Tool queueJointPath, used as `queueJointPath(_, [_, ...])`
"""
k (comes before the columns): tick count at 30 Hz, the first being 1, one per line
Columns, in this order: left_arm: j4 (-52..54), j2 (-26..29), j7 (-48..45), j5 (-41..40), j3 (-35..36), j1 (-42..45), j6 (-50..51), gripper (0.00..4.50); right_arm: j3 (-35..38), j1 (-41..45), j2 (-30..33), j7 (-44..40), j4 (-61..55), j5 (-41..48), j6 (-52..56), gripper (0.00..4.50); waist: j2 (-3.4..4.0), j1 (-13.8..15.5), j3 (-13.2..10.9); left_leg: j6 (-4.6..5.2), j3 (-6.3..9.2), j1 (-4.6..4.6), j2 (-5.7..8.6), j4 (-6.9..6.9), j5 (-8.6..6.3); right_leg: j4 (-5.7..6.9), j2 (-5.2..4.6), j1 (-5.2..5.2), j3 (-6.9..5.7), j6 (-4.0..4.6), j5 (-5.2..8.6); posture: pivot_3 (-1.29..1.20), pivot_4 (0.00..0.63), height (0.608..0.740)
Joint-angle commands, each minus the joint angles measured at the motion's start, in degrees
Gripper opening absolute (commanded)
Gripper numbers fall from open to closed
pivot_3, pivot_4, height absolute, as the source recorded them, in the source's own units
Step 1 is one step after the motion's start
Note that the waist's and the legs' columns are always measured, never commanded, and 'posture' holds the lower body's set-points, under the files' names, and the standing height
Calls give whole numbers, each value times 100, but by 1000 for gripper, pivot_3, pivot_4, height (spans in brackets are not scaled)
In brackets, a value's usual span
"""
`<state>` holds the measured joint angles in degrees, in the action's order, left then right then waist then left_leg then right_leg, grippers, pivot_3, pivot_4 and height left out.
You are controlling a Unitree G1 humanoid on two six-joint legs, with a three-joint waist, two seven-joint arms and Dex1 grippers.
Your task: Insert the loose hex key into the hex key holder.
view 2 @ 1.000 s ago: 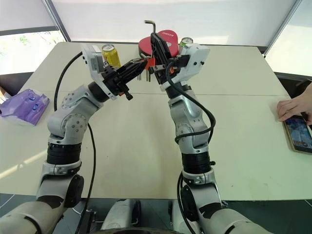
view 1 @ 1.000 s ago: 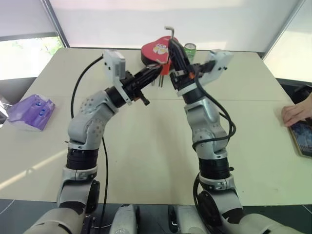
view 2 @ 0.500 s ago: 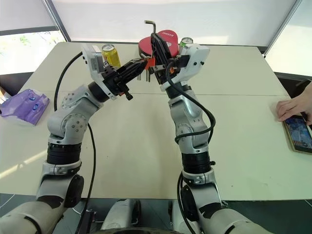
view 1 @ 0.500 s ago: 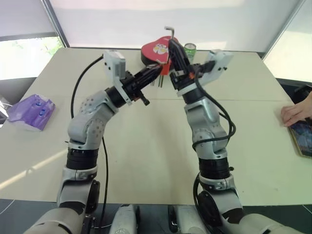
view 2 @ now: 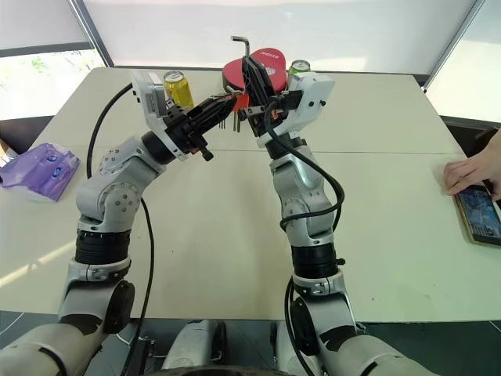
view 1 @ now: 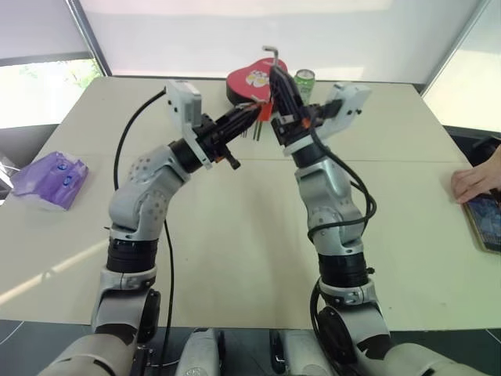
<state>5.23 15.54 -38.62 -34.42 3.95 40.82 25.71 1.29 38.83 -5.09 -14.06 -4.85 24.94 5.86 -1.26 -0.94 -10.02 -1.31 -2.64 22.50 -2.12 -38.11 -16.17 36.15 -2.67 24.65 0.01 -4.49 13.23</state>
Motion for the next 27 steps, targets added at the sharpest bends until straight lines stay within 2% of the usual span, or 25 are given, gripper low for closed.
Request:
queueJointPath(1, [248, 21, 13, -91, 100, 126, -77, 0, 40, 98, 0, -39, -126, 68, -33, 22, 0, 0, 0, 0, 0, 0, 0, 0, 0, 0, 0, 0, 0, 0, 0, 0, 150, 740])
queueJointPath(2, [241, 18, 22, -87, 103, 130, -80, 0, 44, 90, 0, -49, -140, 102, 3, 22, 0, 0, 0, 0, 0, 0, 0, 0, 0, 0, 0, 0, 0, 0, 0, 0, 150, 740])
queueJointPath(5, [217, 11, 37, -74, 105, 142, -95, 0, 61, 74, 8, -71, -176, 159, 71, 1013, 0, 0, 0, 0, 0, 0, 0, 0, 0, 0, 0, 0, 0, 0, 0, 0, 150, 740])
queueJointPath(9, [214, 2, 62, -74, 109, 141, -97, 0, 52, 55, 108, -72, -267, 62, 116, 2970, 0, 0, 0, 0, 0, 0, 0, 0, 0, 0, 0, 0, 0, 0, 0, 0, 150, 740])
queueJointPath(17, [186, -12, 61, -69, 106, 145, -112, 0, 137, -235, 562, -160, -828, 188, 371, 2970, 0, 9, 0, 0, 0, 1, 0, 1, 0, -3, 0, 0, 0, 0, 0, 0, 150, 740])
queueJointPath(20, [197, 117, -89, 173, -67, 132, -250, 0, 284, -398, 765, -112, -1023, 209, 471, 2970, 0, 13, 0, 0, 0, 2, 0, 1, 0, -3, 0, 0, 0, 0, 0, 0, 150, 740])
queueJointPath(27, [1, 139, -172, 441, -136, 159, -566, 0, 352, -388, 843, -77, -1018, 180, 471, 2970, 1, -3, -1, 1, -5, 1, -1, 2, 0, -3, 4, 0, 0, 1, 1, 0, 150, 740])
